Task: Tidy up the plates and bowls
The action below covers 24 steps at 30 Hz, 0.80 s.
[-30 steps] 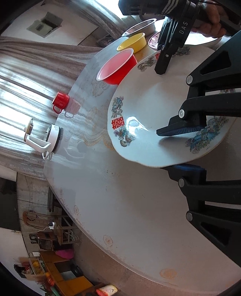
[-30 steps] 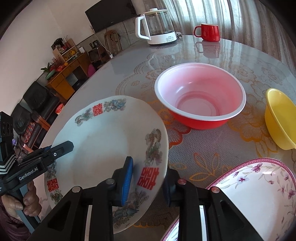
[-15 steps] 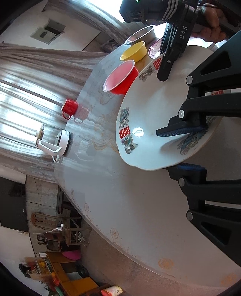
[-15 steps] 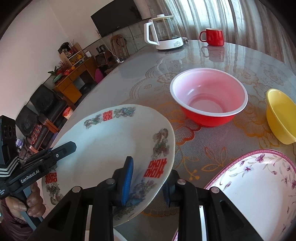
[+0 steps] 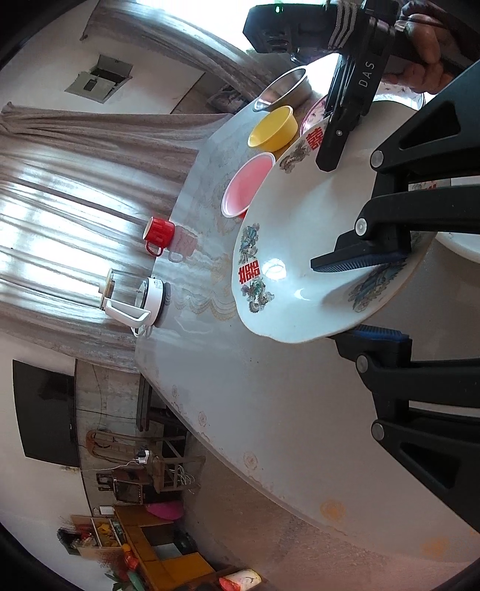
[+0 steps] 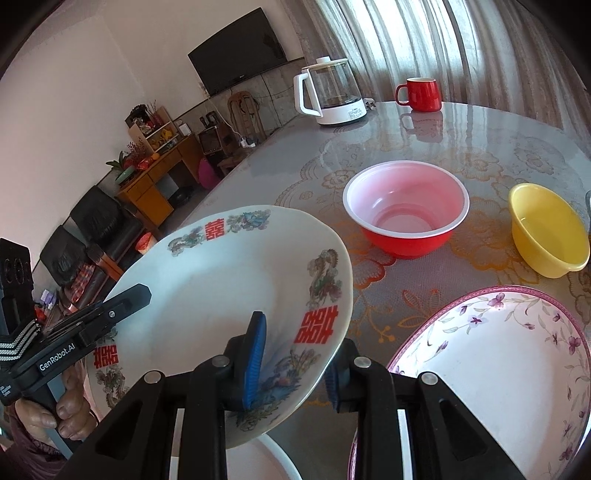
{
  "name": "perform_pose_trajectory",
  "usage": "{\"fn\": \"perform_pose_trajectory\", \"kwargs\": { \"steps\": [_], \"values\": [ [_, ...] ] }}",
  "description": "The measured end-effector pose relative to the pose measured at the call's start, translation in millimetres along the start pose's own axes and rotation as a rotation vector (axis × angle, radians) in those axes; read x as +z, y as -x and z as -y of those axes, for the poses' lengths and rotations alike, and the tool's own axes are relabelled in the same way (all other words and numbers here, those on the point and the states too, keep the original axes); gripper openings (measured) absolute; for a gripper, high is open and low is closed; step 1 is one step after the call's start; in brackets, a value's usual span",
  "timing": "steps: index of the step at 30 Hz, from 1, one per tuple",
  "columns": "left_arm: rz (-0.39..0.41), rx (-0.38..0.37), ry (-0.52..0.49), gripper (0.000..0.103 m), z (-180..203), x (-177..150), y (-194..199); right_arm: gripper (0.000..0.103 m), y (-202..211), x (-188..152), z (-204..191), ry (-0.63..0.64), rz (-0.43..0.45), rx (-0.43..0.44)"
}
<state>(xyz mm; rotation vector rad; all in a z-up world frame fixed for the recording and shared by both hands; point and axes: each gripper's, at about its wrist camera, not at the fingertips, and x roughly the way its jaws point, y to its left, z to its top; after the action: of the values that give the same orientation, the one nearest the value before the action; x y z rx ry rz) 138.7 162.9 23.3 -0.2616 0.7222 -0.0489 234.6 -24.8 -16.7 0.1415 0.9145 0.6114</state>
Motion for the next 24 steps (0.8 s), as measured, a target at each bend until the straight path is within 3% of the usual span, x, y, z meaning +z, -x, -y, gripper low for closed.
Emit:
{"fn": "perform_pose_trajectory", "kwargs": {
  "steps": [12, 24],
  "values": [
    [0.018, -0.054, -0.053, 0.028, 39, -10, 19, 0.028, 46, -24, 14, -0.050, 0.073, 0.000],
    [-0.011, -0.144, -0.141, 0.029, 98, -23, 18, 0.028, 98, -51, 51, -0.127, 0.140, -0.059]
  ]
}}
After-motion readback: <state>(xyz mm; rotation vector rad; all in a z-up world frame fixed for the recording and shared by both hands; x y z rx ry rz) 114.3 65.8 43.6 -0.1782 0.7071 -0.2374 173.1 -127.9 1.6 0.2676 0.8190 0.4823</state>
